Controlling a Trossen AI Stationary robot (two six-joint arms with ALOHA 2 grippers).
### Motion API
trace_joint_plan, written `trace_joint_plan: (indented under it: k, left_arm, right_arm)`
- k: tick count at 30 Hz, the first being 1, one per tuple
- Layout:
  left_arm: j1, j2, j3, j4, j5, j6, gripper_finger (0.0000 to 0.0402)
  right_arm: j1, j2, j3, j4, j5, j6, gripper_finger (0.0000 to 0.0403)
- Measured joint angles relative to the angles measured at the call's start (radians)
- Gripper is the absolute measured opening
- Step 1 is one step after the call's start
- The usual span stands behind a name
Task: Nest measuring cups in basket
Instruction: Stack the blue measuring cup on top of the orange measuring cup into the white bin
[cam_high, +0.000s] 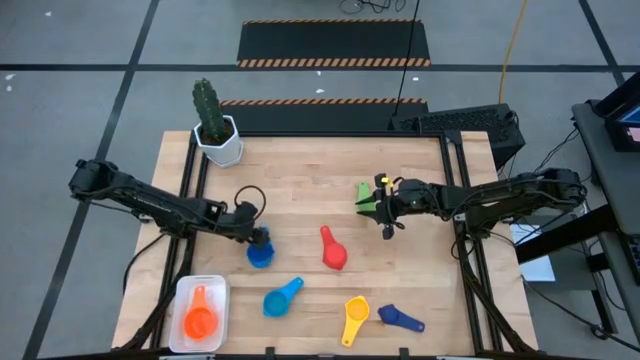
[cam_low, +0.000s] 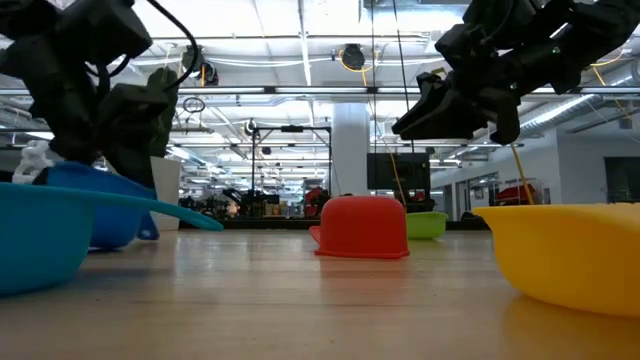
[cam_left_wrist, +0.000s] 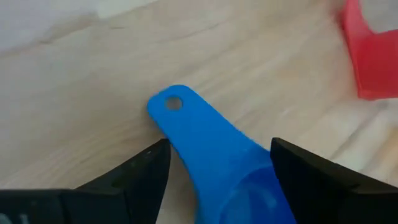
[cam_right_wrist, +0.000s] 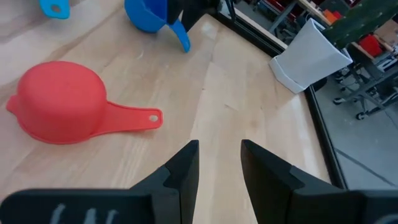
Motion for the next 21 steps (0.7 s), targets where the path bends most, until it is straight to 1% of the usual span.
trace_joint_plan:
  k: [3,6,9,18,21]
  left_arm:
    - [0.0,0.0,-0.039,0.154,0.013,0.035,0.0255]
    - [0.0,0.0,-0.074,0.247,0.034,0.053,0.0234]
    - [-0.003,0.0,-0.076,0.251,0.056,0.06,0.021]
    - [-0.003,0.0,-0.077,0.265,0.121,0.145,0.0127]
    - [-0.001,-0.002,-0.077,0.274,0.126,0.164,0.0111]
  right_arm:
    - [0.0,0.0,0.0,-0.005,-0.023,0.018,0.0114]
    - [0.002,0.0,0.0,-0.004,-0.023,0.027,0.0114]
    - [0.012,0.0,0.0,-0.003,-0.023,0.027,0.0114]
    - [0.024,0.0,0.0,-0.002,-0.022,0.027,0.0114]
    - [0.024,0.001,0.0,0.027,-0.023,0.081,0.0114]
